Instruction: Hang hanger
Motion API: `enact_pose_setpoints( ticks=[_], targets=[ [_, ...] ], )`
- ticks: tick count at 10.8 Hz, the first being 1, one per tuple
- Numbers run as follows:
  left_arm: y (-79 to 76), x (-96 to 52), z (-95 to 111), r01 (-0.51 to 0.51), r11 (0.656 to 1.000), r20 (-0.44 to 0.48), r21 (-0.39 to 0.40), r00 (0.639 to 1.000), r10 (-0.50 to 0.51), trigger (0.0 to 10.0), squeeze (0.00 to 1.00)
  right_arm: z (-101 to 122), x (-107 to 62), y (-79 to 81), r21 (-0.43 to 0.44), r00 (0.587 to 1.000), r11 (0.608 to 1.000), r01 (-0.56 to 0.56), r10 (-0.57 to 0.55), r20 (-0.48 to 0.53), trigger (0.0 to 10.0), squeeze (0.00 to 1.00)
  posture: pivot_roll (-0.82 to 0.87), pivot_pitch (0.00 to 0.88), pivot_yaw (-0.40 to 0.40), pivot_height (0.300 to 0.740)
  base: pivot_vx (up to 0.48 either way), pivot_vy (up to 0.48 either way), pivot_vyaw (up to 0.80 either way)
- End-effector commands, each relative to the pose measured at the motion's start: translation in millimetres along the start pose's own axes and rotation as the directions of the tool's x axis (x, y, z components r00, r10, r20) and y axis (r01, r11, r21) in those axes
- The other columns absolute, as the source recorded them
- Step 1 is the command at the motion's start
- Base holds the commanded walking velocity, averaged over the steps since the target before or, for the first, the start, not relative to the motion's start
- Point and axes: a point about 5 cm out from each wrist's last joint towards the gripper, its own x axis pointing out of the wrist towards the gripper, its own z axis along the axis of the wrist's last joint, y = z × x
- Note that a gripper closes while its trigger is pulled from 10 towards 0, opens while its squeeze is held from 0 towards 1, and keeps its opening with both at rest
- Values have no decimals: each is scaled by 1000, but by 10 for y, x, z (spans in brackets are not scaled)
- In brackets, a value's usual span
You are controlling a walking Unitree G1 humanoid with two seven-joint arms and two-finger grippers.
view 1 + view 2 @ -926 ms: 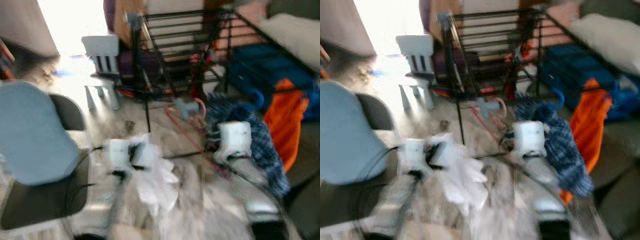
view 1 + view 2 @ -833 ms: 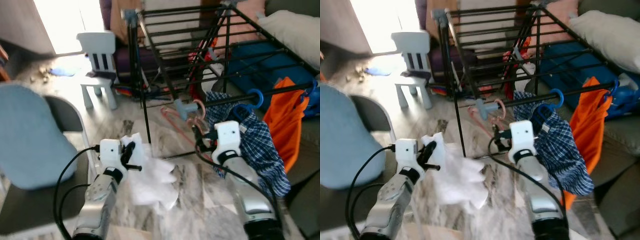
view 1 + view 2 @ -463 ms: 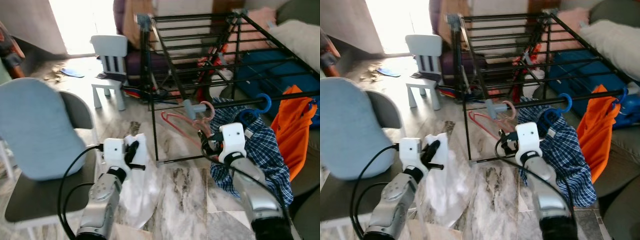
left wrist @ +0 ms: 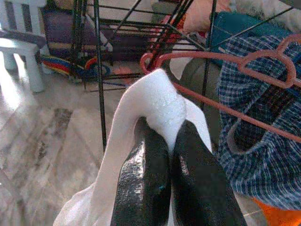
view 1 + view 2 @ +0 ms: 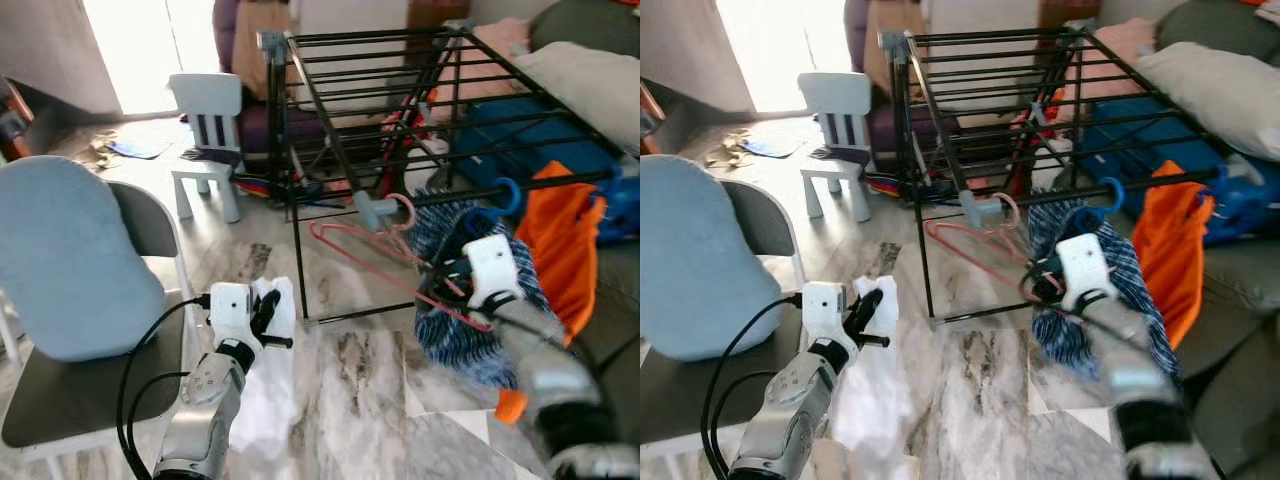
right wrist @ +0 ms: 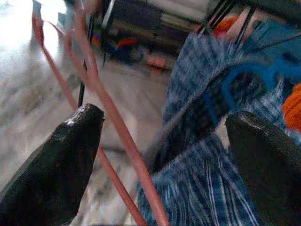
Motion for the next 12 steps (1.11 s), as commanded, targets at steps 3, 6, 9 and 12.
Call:
enact_pose_setpoints(
  ticks=[3,6,9,12],
  targets=[
    [-8,25,107,10,999,23,33,1000,-11,10000,0,-45,120,82,-14,984,985,-171,170,-57,10000,0,-193,0,9,740,0,0,0],
    [22,23,115,2,999,20,44,1000,-3,10000,0,-73,206,162,-14,975,977,-212,210,-79,0,0,-177,0,7,740,0,0,0],
    [23,27,107,3,999,10,54,1000,-4,10000,0,-26,270,195,22,975,978,-209,210,-69,0,0,-176,0,11,740,0,0,0],
    [25,34,108,5,998,5,62,1000,-6,10000,0,-6,308,245,34,973,975,-218,220,-66,0,0,-172,0,14,740,0,0,0]
  ],
)
